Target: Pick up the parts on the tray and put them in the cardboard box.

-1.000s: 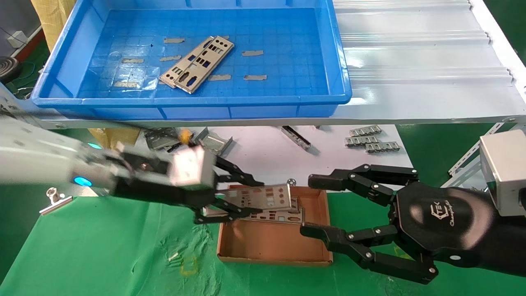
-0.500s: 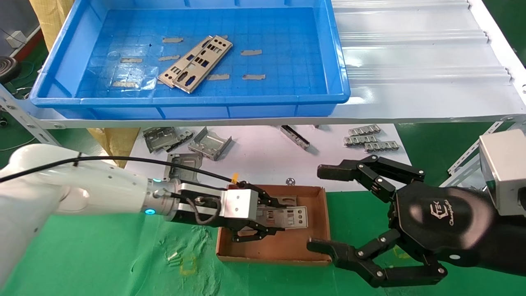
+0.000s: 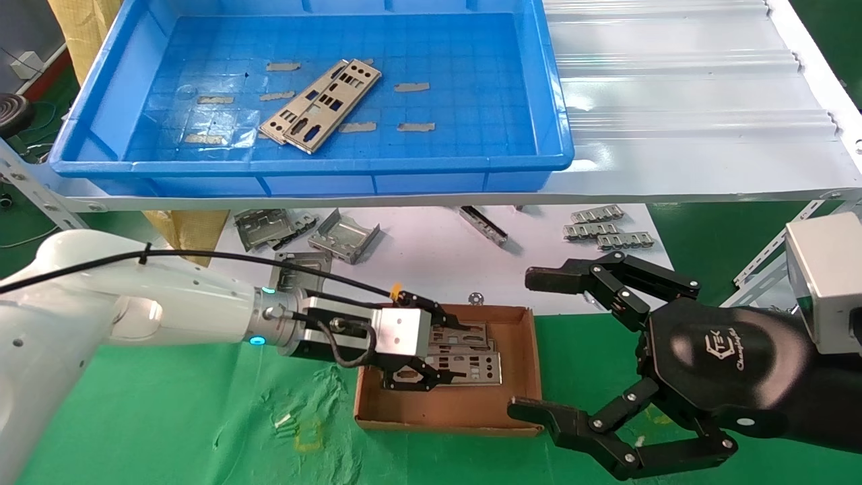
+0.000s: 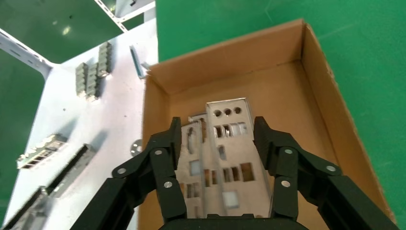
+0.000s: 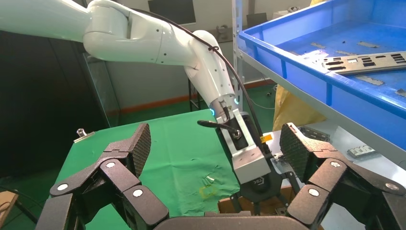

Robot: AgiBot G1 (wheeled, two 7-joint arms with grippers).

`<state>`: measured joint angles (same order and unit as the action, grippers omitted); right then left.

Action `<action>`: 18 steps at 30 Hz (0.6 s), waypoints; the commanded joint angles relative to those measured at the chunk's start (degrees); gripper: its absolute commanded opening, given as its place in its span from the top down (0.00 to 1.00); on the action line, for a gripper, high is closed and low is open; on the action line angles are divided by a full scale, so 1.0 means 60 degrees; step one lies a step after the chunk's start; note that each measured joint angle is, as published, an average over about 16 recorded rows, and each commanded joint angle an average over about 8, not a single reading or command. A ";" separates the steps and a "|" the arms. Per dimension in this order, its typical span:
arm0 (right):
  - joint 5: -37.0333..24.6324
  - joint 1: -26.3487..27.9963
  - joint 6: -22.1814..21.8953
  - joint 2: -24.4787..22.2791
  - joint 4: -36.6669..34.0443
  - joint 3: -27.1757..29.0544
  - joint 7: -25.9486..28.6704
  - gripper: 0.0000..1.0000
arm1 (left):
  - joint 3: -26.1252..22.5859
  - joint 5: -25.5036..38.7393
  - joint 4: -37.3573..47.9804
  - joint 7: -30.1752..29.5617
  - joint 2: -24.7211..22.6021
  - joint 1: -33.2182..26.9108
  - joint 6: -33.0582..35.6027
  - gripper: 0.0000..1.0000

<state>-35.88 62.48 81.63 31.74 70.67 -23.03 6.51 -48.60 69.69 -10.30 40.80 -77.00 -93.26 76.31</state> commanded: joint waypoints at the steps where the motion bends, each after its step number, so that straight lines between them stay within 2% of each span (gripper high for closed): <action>1: 0.0000 0.0000 0.0000 0.0000 0.0000 0.0000 0.0000 0.00 | -0.0019 -0.0025 -0.0028 0.0051 -0.0005 -0.0051 0.0004 0.00; 5: 0.0000 0.0000 0.0000 0.0000 0.0000 0.0000 0.0000 0.00 | 0.0085 -0.0309 0.0231 -0.0402 0.0081 -0.0147 0.0686 0.00; 12: 0.0000 -0.0001 -0.0002 0.0000 -0.0001 0.0000 0.0000 0.00 | 0.0505 -0.1102 0.0969 -0.1787 0.0270 -0.0222 0.2189 0.00; 18: 0.0001 -0.0002 -0.0004 0.0000 -0.0002 0.0000 0.0000 0.00 | 0.0661 -0.1394 0.1211 -0.2107 0.0340 -0.0214 0.2627 0.00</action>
<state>-35.88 62.48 81.62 31.74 70.66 -23.03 6.51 -44.94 61.98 -3.72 28.71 -75.06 -94.49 91.05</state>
